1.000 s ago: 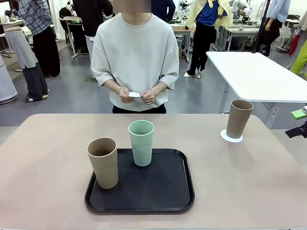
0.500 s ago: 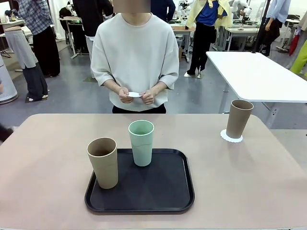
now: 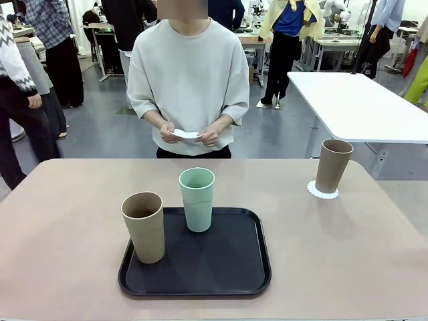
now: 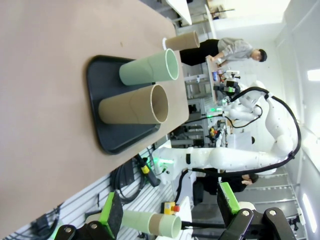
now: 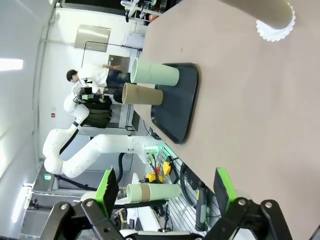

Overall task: Place coasters on the table and set cups on them.
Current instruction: Take one Reusable plastic cup from the Flat Tray and place it on a coaster set by the human.

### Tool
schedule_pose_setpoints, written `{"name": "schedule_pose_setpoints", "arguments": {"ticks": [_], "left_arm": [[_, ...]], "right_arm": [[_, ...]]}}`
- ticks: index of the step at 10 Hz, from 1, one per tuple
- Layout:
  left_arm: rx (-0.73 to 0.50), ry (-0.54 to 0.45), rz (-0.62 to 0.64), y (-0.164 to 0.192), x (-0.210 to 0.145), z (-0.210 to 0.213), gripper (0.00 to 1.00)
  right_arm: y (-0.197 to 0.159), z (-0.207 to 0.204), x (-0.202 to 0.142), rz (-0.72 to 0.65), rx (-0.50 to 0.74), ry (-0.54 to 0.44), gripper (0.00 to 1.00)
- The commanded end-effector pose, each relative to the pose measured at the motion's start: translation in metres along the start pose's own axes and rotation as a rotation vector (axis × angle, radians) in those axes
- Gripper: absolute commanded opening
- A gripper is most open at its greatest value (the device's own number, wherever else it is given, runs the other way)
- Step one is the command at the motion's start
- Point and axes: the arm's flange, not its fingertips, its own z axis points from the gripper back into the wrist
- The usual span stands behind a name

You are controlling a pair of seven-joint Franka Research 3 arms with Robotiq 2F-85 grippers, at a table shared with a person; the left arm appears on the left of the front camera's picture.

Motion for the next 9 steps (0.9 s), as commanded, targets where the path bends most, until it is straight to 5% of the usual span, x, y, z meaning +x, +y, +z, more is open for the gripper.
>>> {"name": "schedule_pose_setpoints", "arguments": {"ticks": [1,9], "left_arm": [[-0.012,-0.003,-0.008,-0.0003,-0.0008,0.0016,1.0],[-0.012,-0.003,-0.008,-0.0003,-0.0008,0.0016,1.0]], "right_arm": [[0.0011,0.0022,-0.0028,-0.029,0.018,-0.001,1.0],[0.0011,0.0022,-0.0028,-0.029,0.018,-0.001,1.0]]}}
